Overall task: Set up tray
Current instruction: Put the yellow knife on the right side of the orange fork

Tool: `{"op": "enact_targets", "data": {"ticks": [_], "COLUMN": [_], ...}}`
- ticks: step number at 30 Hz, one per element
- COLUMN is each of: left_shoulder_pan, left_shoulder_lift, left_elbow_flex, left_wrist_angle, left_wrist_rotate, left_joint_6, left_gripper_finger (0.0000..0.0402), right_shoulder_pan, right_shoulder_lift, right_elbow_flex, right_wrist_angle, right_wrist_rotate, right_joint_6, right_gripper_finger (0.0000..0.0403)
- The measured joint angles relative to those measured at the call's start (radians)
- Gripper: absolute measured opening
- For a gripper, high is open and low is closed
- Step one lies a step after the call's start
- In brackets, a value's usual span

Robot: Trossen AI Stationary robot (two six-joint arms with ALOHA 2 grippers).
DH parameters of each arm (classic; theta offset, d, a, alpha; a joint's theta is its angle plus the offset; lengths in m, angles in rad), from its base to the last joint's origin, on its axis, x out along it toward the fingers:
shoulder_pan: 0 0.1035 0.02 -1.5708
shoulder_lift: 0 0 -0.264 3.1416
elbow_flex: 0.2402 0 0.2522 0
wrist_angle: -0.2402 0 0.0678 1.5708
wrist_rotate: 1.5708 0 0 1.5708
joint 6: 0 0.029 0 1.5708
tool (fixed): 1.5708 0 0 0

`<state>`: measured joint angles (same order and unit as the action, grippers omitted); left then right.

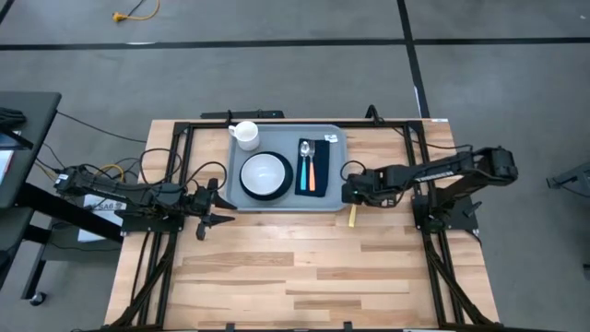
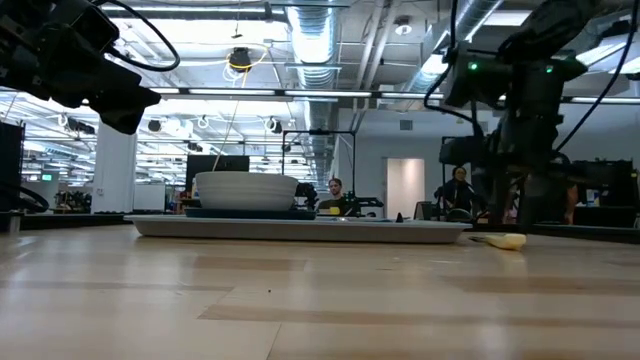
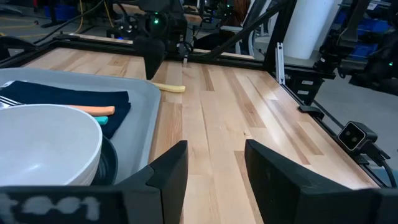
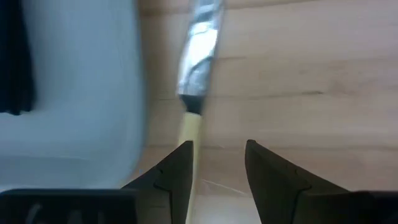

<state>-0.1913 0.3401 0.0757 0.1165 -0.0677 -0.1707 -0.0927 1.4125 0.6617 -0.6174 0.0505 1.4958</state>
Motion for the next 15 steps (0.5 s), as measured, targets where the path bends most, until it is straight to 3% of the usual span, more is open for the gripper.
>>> {"op": "enact_targets", "data": {"ticks": [15], "left_shoulder_pan": [0.000], "left_shoulder_lift": [0.000], "left_elbow_flex": [0.000], "left_wrist_angle": [0.001], "left_wrist_rotate": [0.000], "left_joint_6": [0.001], "left_gripper_finger": [0.0148], "right_shoulder_pan": [-0.017], "right_shoulder_lift": [0.029], "right_elbow_flex": [0.000], "right_wrist_angle": [0.092], "right_wrist_rotate": [-0.020], "right_joint_6": [-0.048], "right_gripper_finger": [0.0175]}}
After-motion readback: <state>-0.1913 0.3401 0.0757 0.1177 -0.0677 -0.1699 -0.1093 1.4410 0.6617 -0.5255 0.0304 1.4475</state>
